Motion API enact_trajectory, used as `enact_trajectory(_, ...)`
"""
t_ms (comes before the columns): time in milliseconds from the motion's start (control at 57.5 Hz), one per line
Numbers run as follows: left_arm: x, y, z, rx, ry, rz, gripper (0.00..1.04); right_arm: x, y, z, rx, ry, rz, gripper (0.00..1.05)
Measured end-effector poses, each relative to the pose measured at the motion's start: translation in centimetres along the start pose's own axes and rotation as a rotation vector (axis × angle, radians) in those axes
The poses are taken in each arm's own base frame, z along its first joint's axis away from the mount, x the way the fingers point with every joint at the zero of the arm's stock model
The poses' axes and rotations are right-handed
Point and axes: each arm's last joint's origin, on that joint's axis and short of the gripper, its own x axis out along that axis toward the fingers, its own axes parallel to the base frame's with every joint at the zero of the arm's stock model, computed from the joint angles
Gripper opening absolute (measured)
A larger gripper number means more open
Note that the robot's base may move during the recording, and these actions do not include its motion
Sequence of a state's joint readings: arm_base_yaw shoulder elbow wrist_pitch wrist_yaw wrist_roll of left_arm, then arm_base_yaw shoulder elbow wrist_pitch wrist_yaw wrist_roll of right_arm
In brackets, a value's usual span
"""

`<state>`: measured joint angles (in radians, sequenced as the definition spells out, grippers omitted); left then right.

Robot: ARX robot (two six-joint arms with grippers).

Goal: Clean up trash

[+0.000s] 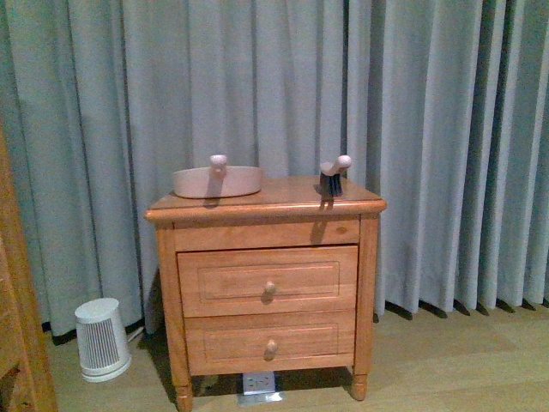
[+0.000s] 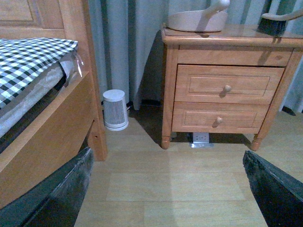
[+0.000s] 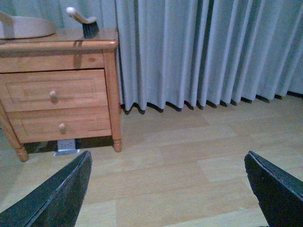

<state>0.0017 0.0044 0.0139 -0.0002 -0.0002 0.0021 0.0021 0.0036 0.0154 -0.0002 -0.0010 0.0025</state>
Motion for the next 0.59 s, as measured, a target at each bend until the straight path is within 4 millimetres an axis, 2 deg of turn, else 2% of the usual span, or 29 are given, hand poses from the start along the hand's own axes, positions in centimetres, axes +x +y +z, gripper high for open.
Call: enact_trajectory(591,0.0,0.0,0.0,0.0,0.0,0.0,0.97,0.0,0.0,0.0,0.0,0.0,0.0,0.97)
